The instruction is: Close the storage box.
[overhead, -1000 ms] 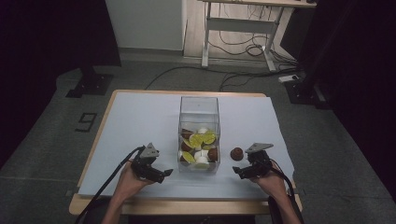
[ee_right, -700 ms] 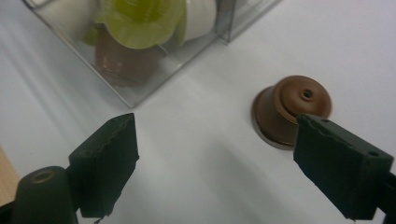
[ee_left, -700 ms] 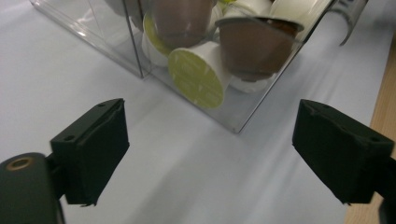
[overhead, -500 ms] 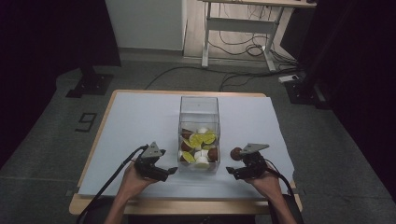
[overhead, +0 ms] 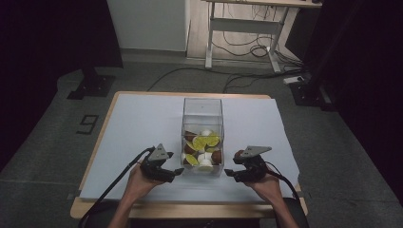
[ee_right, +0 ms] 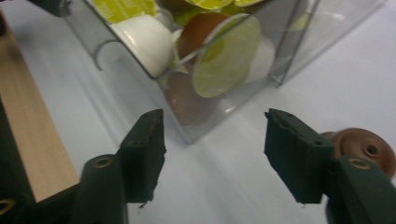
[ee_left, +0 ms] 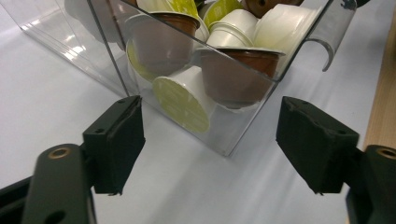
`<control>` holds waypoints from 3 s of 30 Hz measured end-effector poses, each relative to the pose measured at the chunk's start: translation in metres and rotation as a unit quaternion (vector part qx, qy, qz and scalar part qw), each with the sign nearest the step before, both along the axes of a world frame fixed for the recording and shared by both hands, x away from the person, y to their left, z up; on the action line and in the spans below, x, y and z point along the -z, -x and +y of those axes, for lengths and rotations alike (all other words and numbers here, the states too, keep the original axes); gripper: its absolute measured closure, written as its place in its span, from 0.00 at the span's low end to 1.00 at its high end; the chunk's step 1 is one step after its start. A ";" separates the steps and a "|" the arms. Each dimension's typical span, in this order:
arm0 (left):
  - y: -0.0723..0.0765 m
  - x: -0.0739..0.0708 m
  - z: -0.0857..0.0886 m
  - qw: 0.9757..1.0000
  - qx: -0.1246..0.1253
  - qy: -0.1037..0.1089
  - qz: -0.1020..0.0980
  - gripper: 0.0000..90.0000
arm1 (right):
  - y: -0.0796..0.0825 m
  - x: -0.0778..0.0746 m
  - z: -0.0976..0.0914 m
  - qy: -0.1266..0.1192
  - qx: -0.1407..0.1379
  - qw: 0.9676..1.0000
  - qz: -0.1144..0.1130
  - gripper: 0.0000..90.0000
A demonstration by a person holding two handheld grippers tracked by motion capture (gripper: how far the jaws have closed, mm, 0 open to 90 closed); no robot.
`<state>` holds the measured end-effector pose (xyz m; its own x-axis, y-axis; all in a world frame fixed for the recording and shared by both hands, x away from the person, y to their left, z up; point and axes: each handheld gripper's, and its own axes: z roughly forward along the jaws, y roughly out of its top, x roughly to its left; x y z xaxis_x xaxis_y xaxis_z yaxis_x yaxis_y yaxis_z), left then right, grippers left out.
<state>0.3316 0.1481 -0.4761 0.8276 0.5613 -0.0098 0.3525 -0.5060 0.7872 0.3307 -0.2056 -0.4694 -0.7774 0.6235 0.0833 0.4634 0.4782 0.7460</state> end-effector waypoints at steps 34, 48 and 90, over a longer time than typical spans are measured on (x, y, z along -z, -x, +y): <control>-0.013 0.007 -0.009 1.000 0.006 0.019 -0.008 0.69 | -0.011 -0.008 0.024 0.025 -0.004 0.999 -0.024 0.83; -0.023 0.007 -0.010 1.000 -0.009 0.029 -0.008 0.70 | -0.006 -0.012 0.023 0.018 -0.002 1.000 -0.012 0.78; -0.036 0.013 -0.017 0.998 -0.049 0.026 -0.012 0.64 | -0.034 -0.017 0.063 0.017 -0.014 0.999 -0.037 0.93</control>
<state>0.3681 0.1309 -0.4893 0.7688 0.6391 -0.0214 0.3792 -0.4286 0.8201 0.3646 -0.1425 -0.4520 -0.7974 0.6034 0.0034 0.3937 0.5159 0.7608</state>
